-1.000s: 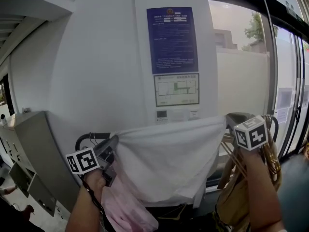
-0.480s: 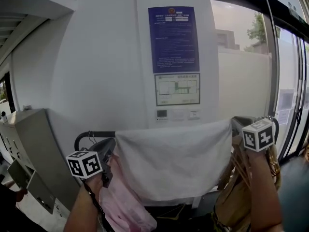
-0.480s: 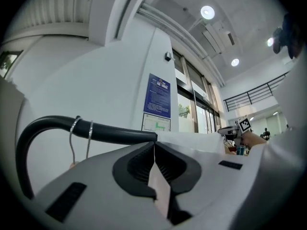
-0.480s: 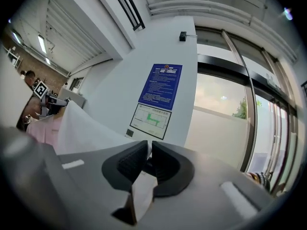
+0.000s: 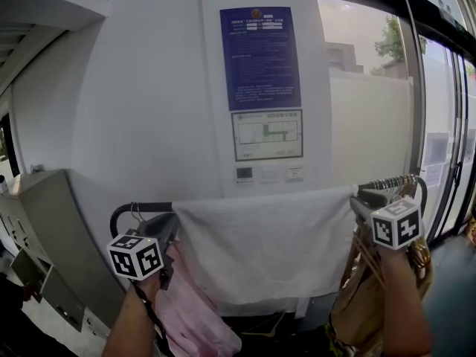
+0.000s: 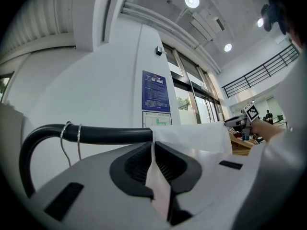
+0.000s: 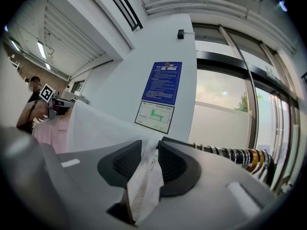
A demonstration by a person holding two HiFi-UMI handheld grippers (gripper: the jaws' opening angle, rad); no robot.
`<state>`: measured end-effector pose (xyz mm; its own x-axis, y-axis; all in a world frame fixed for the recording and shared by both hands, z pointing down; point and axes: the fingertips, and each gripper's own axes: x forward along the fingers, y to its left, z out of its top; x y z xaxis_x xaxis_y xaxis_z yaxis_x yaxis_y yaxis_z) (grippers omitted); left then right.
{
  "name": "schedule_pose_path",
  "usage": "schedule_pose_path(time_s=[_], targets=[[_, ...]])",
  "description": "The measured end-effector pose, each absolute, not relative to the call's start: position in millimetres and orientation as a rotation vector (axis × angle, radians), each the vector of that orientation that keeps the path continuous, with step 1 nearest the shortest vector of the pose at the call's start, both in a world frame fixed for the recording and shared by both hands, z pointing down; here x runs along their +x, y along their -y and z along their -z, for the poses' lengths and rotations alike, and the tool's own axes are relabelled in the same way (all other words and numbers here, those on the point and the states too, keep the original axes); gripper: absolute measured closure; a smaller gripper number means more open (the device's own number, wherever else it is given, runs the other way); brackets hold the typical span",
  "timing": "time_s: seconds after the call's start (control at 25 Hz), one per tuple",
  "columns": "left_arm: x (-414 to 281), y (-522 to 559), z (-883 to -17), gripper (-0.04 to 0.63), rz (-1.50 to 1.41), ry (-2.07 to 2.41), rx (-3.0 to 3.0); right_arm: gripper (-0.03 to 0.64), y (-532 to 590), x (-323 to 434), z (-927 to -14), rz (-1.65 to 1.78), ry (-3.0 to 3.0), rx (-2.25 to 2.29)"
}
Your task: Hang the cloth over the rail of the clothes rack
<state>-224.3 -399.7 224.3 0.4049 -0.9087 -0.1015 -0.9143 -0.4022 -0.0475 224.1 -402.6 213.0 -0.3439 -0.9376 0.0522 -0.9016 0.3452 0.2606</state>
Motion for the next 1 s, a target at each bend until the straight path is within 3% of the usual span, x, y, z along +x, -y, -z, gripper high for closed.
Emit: schedule_pose_path(time_s=[0.24, 0.72, 0.88, 1.0], targets=[[-221.8, 403.9, -227.3, 0.529, -0.052, -1.656, -2.536, 0.508, 406.6, 222.5, -219.6, 0.234, 2.431, 1.681], [-214.6, 417.1, -229.7, 0.528, -0.091, -1.575, -2.611, 0.517, 411.1, 217.8, -226.1, 0.187, 2.468, 1.657], [-219.3, 416.8, -231.3, 0.584, -0.125, -1.578, -2.611, 0.567, 411.6, 217.1, -226.6, 0.19, 2.473, 1.656], [-219.8, 413.8, -231.0, 0.589, -0.113, -1.576, -2.593, 0.595, 412.0, 218.7, -227.1, 0.202, 2.466, 1.662]])
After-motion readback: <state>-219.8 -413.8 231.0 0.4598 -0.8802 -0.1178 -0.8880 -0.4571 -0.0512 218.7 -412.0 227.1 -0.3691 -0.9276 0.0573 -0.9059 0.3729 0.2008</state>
